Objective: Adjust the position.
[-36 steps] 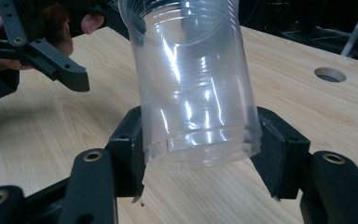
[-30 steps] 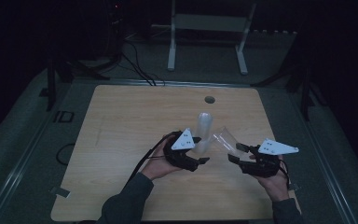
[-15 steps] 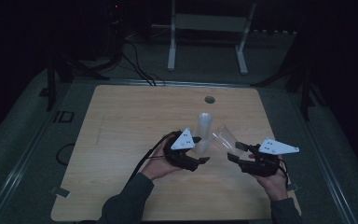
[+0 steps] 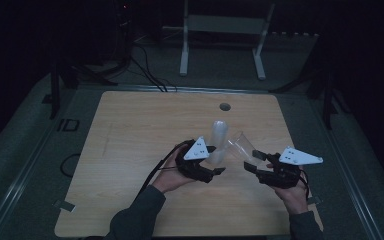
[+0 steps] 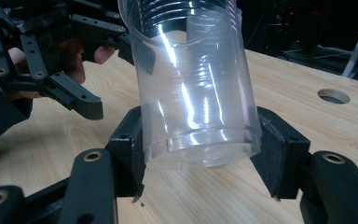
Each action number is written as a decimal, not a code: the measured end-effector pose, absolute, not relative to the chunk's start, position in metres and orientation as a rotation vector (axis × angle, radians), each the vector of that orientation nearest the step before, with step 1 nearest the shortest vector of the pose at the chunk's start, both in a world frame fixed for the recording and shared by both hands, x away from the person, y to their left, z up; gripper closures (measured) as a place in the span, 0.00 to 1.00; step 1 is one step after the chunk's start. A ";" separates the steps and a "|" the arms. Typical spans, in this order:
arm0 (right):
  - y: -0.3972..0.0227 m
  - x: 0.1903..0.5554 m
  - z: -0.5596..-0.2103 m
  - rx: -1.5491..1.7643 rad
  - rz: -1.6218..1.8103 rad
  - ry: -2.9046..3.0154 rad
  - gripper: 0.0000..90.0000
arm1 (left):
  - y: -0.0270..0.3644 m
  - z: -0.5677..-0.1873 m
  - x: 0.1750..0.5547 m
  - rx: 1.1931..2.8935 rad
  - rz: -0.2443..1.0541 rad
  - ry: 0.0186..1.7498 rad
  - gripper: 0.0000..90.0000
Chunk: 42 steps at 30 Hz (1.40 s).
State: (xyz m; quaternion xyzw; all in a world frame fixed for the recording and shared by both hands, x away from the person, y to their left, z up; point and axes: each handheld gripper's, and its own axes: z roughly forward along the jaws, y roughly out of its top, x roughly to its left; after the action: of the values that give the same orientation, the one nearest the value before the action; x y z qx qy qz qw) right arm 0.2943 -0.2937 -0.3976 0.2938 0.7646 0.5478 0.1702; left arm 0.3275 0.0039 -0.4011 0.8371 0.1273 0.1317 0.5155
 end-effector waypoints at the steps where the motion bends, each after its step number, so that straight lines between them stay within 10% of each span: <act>1: -0.294 0.294 -0.398 0.835 1.559 2.169 0.47 | 0.004 -0.401 0.328 2.009 0.313 0.308 0.30; 42: -0.293 0.295 -0.397 0.858 1.717 2.058 0.47 | 0.000 -0.394 0.328 1.890 0.281 0.392 0.30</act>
State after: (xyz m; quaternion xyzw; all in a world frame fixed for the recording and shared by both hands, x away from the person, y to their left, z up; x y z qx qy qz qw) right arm 0.2950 -0.2929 -0.3967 0.3008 0.7216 0.6018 0.1630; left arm 0.3281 -0.0005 -0.3937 0.8021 0.1662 0.1193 0.5611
